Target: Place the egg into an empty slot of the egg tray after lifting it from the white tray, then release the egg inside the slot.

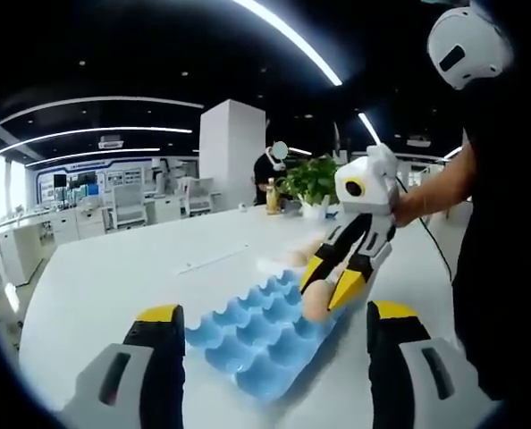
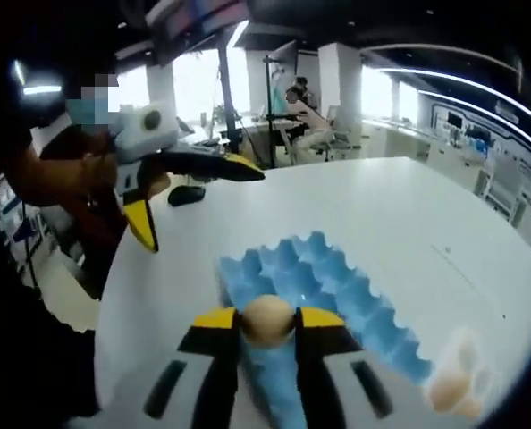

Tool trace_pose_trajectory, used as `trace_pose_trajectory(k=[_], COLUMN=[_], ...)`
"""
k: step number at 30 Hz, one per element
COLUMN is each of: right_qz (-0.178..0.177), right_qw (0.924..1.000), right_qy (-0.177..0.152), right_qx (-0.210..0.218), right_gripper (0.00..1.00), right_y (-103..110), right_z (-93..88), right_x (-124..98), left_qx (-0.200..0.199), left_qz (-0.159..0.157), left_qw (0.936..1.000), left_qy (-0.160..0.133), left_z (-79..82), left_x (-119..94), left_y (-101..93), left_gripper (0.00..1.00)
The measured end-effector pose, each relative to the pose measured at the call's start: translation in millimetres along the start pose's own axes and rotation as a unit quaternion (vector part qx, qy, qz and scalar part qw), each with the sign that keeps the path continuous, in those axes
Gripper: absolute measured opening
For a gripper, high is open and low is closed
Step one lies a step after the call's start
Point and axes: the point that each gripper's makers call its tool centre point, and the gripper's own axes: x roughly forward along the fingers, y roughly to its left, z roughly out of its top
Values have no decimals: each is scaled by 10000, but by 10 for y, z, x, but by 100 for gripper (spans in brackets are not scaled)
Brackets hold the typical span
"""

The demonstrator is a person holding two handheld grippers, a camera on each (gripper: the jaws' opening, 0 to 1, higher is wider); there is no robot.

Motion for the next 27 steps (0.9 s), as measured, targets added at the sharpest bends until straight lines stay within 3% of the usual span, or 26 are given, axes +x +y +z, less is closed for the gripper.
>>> trace_pose_trajectory(k=[27], right_qz=[367], right_qw=[9992], right_qy=[-63], right_qx=[-168], right_gripper=[24], right_y=[183], right_z=[226], right_x=[443], left_qx=[-52], left_qz=[24], left_qw=[10000], left_qy=[-31], left_z=[-63], left_x=[-64], left_y=[63], left_gripper=[83])
